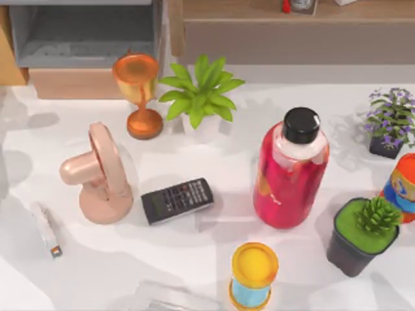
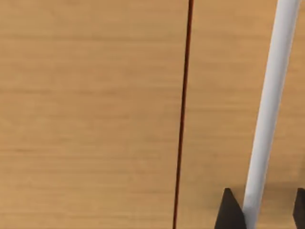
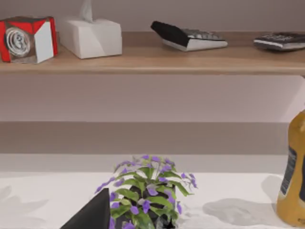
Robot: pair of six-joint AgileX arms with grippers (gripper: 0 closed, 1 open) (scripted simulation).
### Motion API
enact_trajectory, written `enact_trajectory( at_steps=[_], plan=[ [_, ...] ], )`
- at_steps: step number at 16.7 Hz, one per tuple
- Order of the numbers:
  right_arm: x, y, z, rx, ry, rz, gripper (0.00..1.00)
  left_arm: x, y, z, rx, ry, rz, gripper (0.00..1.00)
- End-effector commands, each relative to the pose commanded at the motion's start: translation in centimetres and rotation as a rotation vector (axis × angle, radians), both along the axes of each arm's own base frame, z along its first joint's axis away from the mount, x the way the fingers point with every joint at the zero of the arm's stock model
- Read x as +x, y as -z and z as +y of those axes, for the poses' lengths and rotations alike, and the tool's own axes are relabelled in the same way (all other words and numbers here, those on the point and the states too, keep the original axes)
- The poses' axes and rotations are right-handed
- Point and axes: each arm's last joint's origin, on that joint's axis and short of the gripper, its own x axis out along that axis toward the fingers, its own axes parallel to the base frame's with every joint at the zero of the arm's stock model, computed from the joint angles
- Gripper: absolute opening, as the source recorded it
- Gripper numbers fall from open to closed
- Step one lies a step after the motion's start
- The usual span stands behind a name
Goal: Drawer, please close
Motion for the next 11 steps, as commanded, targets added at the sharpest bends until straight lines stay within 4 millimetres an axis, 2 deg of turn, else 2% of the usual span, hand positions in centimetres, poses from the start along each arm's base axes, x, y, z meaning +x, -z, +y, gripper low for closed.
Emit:
enact_trajectory(
  at_steps=[5,11],
  plan=[
    [0.0,0.0,0.0,0.0,0.0,0.0,1.0,0.0,0.0,0.0,0.0,0.0,0.0,0.98],
    [0.0,0.0,0.0,0.0,0.0,0.0,1.0,0.0,0.0,0.0,0.0,0.0,0.0,1.0]
  ],
)
